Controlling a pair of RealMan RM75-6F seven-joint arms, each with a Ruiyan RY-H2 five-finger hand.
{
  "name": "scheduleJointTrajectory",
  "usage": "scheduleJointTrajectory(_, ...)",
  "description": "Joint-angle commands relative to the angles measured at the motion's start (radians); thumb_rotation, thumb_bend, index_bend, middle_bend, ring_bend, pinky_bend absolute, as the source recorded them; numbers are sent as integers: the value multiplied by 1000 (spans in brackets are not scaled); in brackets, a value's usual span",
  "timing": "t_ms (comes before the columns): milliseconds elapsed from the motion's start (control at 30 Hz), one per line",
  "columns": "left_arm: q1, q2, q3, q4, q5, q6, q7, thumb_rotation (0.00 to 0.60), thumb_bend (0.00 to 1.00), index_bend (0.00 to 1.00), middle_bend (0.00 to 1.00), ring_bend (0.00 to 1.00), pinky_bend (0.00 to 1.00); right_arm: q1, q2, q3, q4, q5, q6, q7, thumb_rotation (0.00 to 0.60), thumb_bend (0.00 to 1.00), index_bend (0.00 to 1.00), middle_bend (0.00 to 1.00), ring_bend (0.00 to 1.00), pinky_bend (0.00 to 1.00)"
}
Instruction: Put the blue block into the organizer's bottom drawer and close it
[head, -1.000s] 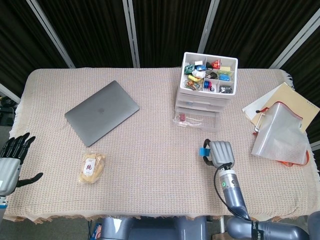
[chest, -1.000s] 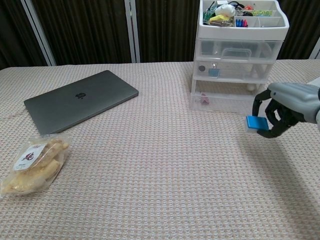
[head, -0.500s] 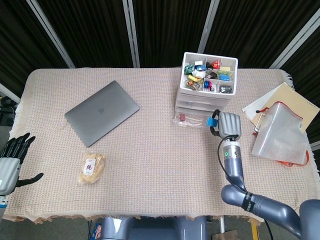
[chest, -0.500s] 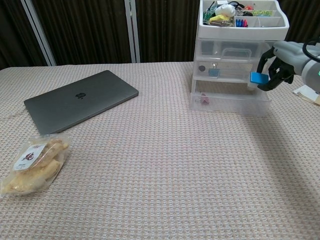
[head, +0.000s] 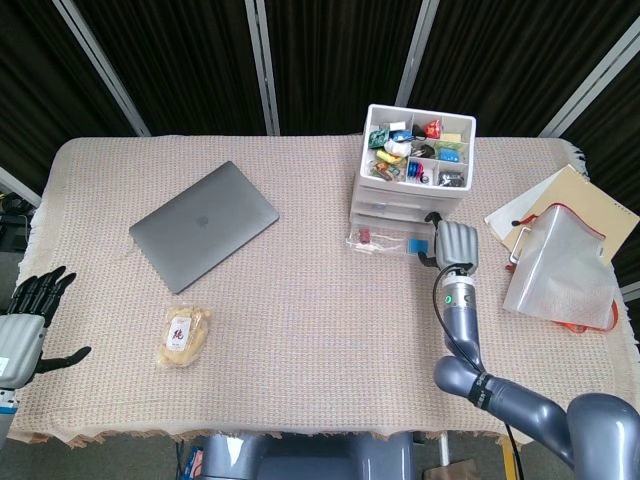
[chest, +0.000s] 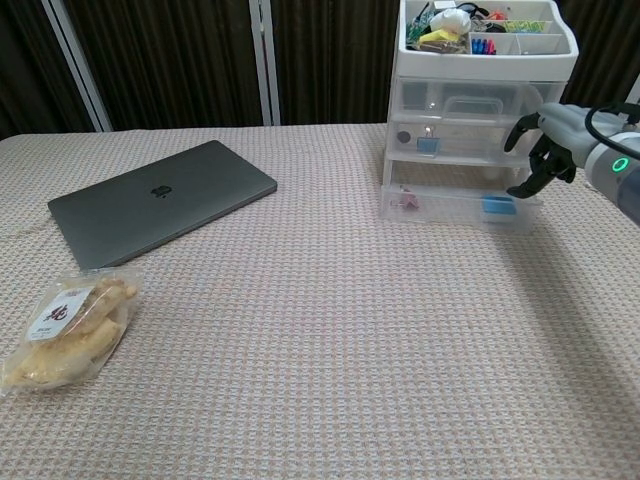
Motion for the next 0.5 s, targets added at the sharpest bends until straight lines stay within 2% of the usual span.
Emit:
scheduleJointTrajectory(33, 0, 0, 0, 1, 2, 1, -1, 600, 153, 1, 0, 0, 0, -15, 6, -10, -19, -19, 16, 14, 600, 140, 296, 756, 744, 590)
scheduleJointTrajectory(133, 2, 0, 0, 1, 4, 6, -2, 600, 152, 1, 0, 0, 0, -36, 26, -22, -69, -54, 42, 33, 600, 141, 296, 712, 704, 574)
scheduleJointTrajectory(267, 4, -2, 0, 3, 9, 15, -5, 600, 153, 1, 0, 0, 0, -71, 65, -69, -150, -159, 97, 66, 600, 144, 315, 589, 574, 542)
scheduleJointTrajectory(400, 5, -4, 0, 6, 12, 20, -6, 600, 152, 2, 0, 0, 0, -105, 119, -160, -212, -337, 162, 97, 600, 164, 325, 471, 429, 431)
scheduleJointTrajectory(500, 7, -7, -1, 9, 16, 27, -6, 600, 152, 2, 0, 0, 0, -120, 154, -229, -223, -451, 190, 91, 600, 182, 327, 363, 279, 357)
